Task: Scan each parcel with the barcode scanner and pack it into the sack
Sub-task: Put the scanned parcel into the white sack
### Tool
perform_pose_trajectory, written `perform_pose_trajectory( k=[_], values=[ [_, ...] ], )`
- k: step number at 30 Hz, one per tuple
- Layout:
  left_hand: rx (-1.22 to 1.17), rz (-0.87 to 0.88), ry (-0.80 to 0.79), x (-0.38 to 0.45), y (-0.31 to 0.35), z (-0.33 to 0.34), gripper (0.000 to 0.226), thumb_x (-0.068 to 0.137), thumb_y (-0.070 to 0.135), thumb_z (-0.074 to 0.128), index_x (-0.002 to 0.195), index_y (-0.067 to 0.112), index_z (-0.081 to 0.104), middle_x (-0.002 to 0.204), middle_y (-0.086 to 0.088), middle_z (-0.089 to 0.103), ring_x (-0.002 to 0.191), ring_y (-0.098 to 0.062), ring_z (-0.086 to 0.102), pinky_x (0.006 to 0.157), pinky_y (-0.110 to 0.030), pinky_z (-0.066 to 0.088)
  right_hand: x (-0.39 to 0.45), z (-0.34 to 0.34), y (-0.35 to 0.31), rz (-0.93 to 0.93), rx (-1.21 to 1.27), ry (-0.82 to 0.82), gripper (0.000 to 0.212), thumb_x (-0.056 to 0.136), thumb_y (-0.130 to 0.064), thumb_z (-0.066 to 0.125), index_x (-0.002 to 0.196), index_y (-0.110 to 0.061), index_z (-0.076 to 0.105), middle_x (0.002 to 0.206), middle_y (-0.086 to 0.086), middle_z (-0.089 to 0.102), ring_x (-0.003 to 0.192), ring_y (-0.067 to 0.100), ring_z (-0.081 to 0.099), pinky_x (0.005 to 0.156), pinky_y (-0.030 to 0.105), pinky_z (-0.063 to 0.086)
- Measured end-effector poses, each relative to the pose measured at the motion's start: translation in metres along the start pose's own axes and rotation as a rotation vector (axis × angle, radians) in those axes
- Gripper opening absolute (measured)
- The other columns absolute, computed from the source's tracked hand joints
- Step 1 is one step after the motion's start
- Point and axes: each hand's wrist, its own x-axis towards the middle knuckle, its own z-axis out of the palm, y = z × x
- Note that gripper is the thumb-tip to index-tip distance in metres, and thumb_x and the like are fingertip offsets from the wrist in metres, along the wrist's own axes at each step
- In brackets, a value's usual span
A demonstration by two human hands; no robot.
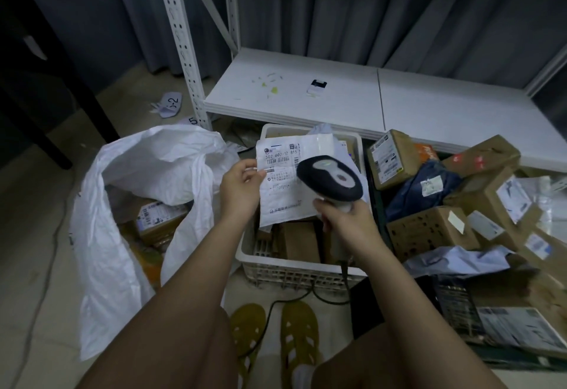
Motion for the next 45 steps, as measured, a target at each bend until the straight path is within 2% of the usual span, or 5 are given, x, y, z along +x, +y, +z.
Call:
perform_pose_trajectory(
  k=[12, 24, 33, 39, 45],
  values=[
    [0.011, 0.003, 0.027, 0.002, -0.002, 0.006, 0.013, 0.089, 0.018, 0.065, 0.090, 0.031, 0.063, 0.096, 0.000, 0.072, 0.090, -0.020, 0.069, 0.086, -0.051, 0.055, -0.011, 0.004, -0.005, 0.017, -0.079, -0.003, 0.021, 0.080, -0.014, 0.077, 0.073, -0.001, 0.061, 0.062, 0.013, 0.059, 0.053, 0.018, 0.052, 0.054, 0.029, 0.045],
    [-0.088, 0.044, 0.057, -0.010, 0.010, 0.003, 0.011, 0.092, 0.012, 0.062, 0.097, 0.022, 0.061, 0.098, -0.005, 0.071, 0.090, -0.022, 0.069, 0.076, -0.036, 0.055, -0.013, 0.001, -0.009, -0.013, 0.023, -0.013, 0.014, 0.078, -0.009, 0.079, 0.074, -0.012, 0.066, 0.060, -0.002, 0.063, 0.052, 0.008, 0.055, 0.054, 0.025, 0.049],
    [-0.360, 0.246, 0.433, -0.055, 0.073, -0.095, 0.019, 0.091, 0.011, 0.064, 0.089, 0.030, 0.061, 0.090, 0.007, 0.069, 0.087, -0.011, 0.069, 0.075, -0.032, 0.057, -0.016, 0.043, -0.046, -0.039, 0.201, 0.118, 0.017, 0.081, -0.020, 0.078, 0.086, -0.012, 0.065, 0.077, 0.003, 0.065, 0.069, 0.014, 0.060, 0.056, 0.021, 0.049],
    [-0.160, 0.347, 0.655, -0.076, 0.077, -0.192, 0.013, 0.091, 0.018, 0.064, 0.098, 0.028, 0.064, 0.097, 0.003, 0.071, 0.089, -0.011, 0.069, 0.081, -0.035, 0.058, -0.010, 0.116, -0.077, -0.014, 0.115, 0.033, 0.030, 0.085, -0.017, 0.074, 0.111, -0.009, 0.061, 0.092, 0.004, 0.066, 0.077, 0.014, 0.060, 0.064, 0.017, 0.052],
    [0.220, 0.339, 0.650, -0.081, 0.055, -0.244, 0.017, 0.093, 0.020, 0.062, 0.109, 0.018, 0.067, 0.099, 0.004, 0.069, 0.090, -0.010, 0.065, 0.076, -0.020, 0.050, 0.019, 0.176, -0.079, -0.049, -0.206, 0.090, 0.064, 0.074, -0.043, 0.081, 0.124, -0.010, 0.058, 0.122, 0.006, 0.065, 0.113, 0.028, 0.060, 0.093, 0.037, 0.049]
  ],
)
